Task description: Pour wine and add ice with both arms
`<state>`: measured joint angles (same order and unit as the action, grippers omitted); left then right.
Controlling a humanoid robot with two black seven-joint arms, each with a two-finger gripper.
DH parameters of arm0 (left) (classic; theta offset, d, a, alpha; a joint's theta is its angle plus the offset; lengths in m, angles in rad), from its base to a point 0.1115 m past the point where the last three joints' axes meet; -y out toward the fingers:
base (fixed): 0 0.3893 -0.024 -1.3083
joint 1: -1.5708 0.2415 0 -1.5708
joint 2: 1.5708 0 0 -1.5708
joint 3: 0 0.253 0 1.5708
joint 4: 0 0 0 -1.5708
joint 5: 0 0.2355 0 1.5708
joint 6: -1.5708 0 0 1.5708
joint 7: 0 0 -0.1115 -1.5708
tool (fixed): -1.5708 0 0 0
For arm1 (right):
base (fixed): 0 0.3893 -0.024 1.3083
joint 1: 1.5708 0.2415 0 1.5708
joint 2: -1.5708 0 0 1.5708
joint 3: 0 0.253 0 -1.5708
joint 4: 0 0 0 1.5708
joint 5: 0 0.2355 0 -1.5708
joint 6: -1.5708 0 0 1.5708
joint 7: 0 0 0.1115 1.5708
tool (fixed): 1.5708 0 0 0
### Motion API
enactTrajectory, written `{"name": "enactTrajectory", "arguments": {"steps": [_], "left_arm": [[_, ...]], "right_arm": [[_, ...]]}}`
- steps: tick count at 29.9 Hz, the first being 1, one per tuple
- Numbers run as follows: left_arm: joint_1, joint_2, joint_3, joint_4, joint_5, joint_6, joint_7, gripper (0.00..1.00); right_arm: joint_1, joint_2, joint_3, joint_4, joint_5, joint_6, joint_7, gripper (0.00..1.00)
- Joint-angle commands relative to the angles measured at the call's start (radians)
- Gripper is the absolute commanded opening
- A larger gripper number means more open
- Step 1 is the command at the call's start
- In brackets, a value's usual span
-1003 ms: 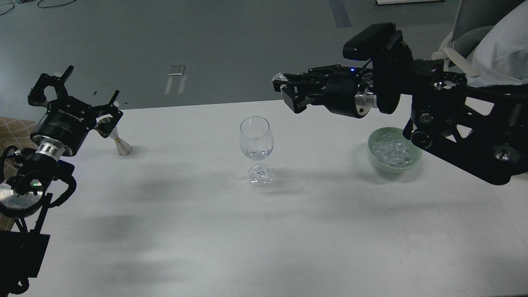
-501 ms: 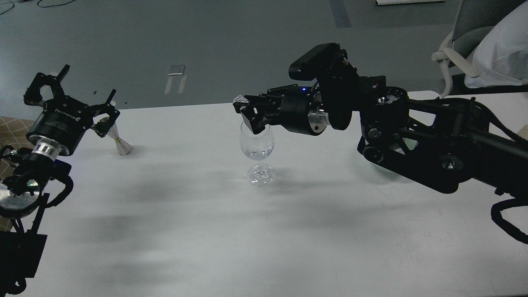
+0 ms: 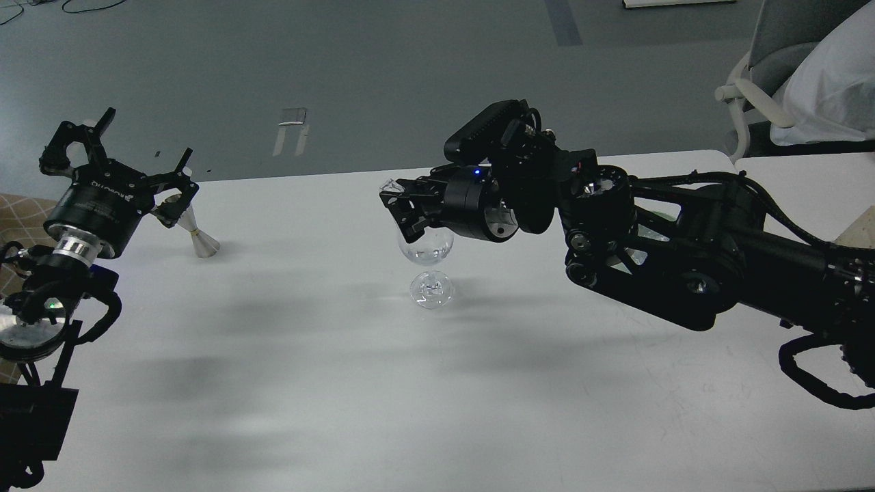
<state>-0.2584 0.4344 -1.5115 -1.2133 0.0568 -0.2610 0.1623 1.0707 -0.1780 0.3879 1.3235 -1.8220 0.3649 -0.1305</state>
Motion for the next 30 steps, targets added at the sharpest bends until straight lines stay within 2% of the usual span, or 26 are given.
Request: {"name": "enactTrajectory", "arguments": {"steps": [1,11,26,30], "left_arm": [[0.004,0.0,-0.001,0.0,0.001,0.0,0.0,0.98],[0.004,0.0,-0.001,0.0,0.001,0.002,0.0,0.98],[0.004,0.001,-0.001,0.0,0.001,0.002,0.0,0.98],[0.004,0.004,-0.001,-0.002,0.001,0.003,0.0,0.98]], "right_arm": [[0.0,-0.02,-0.001,0.01,0.003,0.0,0.0,0.18],[-0.015,-0.04,-0.009,0.013,0.003,0.0,0.0,0.22],[-0.006,-0.061,-0.009,0.031,0.004,0.0,0.0,0.34],[-0.005,-0.074,-0.007,0.051,0.004,0.025,0.0,0.35]]}}
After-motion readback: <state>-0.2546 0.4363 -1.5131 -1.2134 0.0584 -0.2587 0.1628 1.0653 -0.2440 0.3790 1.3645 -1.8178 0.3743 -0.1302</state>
